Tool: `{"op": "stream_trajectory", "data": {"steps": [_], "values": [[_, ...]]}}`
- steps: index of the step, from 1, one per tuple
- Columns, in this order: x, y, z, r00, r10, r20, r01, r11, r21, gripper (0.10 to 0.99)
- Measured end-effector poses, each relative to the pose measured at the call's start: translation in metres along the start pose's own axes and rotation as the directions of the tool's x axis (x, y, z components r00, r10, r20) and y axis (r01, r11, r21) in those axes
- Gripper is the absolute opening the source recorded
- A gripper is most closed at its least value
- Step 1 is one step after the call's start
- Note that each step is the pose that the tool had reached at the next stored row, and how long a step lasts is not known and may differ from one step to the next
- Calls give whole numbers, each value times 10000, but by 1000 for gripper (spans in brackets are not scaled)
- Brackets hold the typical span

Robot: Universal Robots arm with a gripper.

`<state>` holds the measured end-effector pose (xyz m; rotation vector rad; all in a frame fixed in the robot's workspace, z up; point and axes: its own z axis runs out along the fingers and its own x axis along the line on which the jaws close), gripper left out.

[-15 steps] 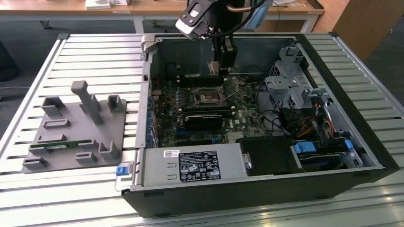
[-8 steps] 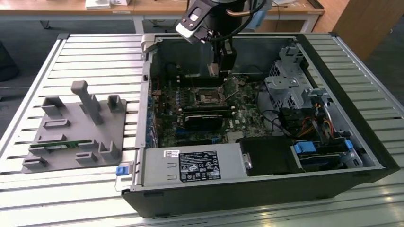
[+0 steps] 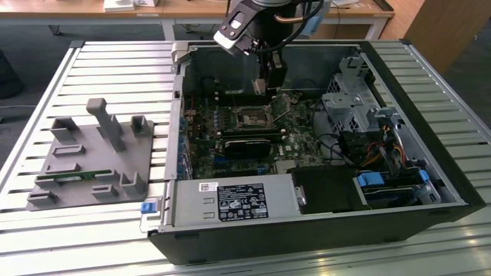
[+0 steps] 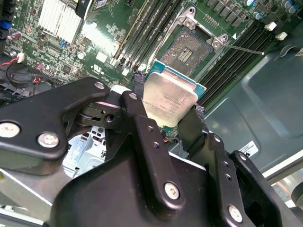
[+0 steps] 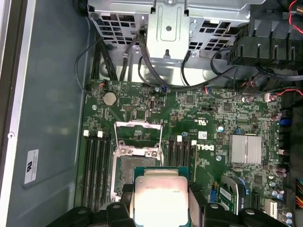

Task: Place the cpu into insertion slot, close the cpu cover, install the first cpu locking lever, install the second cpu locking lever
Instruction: 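Place the cpu into insertion slot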

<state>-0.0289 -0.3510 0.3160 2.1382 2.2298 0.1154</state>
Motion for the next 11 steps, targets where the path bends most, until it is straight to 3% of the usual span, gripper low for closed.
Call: {"op": "stream_trajectory", "data": {"steps": [11], "values": [[0, -6, 64, 10000, 0, -1, 0, 10000, 0, 541]]}}
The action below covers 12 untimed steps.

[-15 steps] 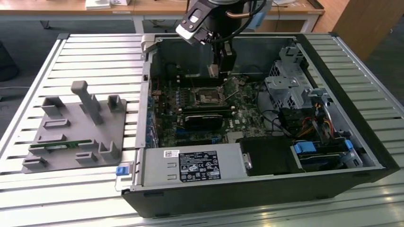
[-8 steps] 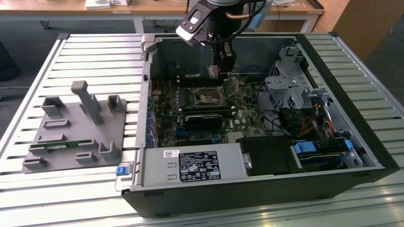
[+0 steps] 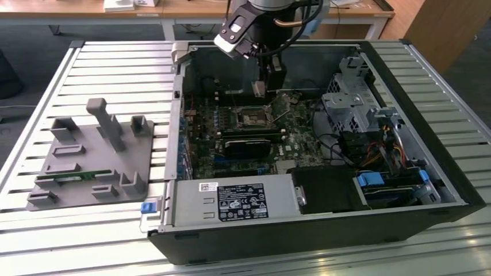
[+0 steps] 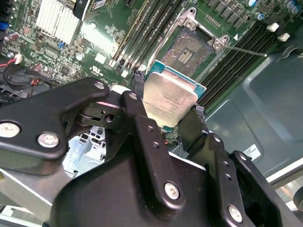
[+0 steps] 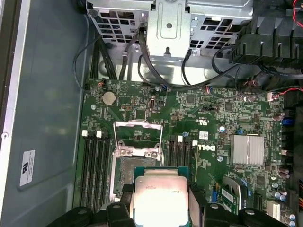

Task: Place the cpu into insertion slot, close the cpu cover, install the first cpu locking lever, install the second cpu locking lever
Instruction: 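Place the cpu into insertion slot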

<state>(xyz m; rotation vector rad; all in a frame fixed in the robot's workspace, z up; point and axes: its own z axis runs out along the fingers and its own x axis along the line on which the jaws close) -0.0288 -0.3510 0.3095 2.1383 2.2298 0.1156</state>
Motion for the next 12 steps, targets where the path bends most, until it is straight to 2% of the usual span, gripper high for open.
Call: {"op": "stream_trajectory", "data": {"steps": [6, 12], "values": [[13, -4, 42, 10000, 1, 0, -1, 10000, 0, 541], [58, -5, 82, 10000, 0, 0, 0, 10000, 0, 541]]}}
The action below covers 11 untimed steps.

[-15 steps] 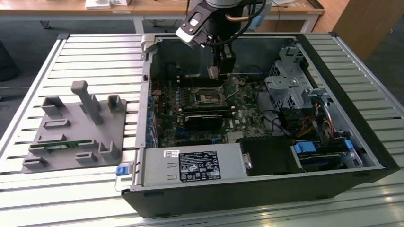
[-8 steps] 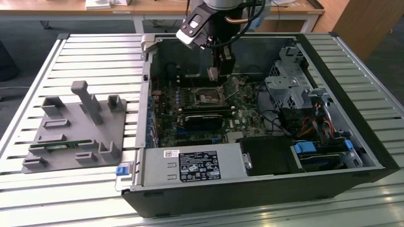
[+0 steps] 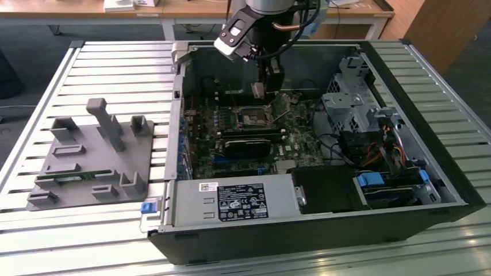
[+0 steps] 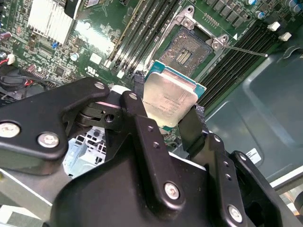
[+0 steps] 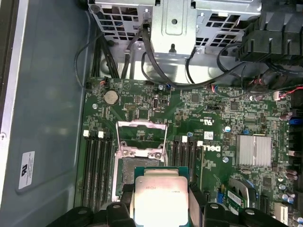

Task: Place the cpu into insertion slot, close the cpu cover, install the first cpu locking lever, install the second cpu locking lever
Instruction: 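Place the cpu into insertion slot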

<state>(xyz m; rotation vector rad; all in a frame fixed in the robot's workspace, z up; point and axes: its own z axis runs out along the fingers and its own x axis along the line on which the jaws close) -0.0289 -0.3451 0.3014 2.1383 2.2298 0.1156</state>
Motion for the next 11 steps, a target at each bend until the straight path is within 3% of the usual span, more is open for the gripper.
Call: {"op": "stream_trajectory", "data": {"steps": [11], "values": [[34, -6, 94, 10000, -1, 0, 1, 10000, 0, 541]]}}
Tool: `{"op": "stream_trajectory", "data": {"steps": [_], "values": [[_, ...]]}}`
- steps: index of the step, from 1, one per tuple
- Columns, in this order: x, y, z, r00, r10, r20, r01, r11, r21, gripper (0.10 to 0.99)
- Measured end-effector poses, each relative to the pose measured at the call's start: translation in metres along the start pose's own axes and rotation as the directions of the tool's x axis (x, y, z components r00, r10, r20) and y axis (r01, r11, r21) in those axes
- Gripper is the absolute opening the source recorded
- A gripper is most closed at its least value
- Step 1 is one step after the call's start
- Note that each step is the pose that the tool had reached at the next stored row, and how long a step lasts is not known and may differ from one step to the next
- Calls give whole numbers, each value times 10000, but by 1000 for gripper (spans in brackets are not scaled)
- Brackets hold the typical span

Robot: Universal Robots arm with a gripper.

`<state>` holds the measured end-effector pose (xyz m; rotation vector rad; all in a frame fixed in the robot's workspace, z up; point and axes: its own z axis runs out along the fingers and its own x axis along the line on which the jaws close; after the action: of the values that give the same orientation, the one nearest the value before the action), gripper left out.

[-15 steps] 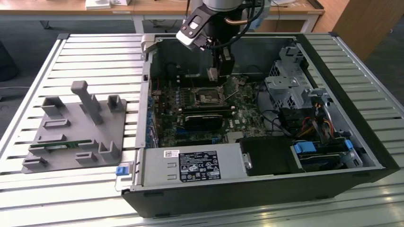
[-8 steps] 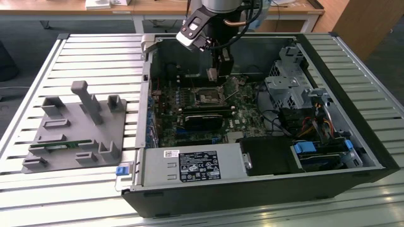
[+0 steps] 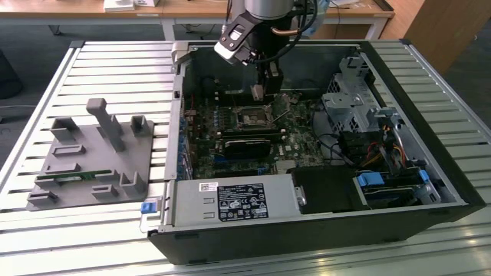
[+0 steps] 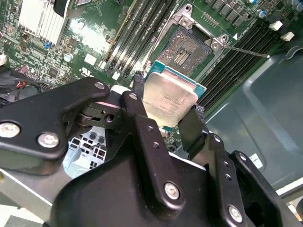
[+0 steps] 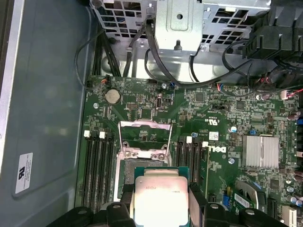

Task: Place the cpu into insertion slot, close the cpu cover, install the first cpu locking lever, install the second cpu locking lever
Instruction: 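Place the cpu into insertion slot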

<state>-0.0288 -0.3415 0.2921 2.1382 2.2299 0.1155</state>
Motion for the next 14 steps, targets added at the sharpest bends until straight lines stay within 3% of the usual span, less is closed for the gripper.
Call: {"op": "stream_trajectory", "data": {"steps": [14], "values": [[0, -5, 52, 10000, 0, 3, 0, 10000, -1, 541]]}}
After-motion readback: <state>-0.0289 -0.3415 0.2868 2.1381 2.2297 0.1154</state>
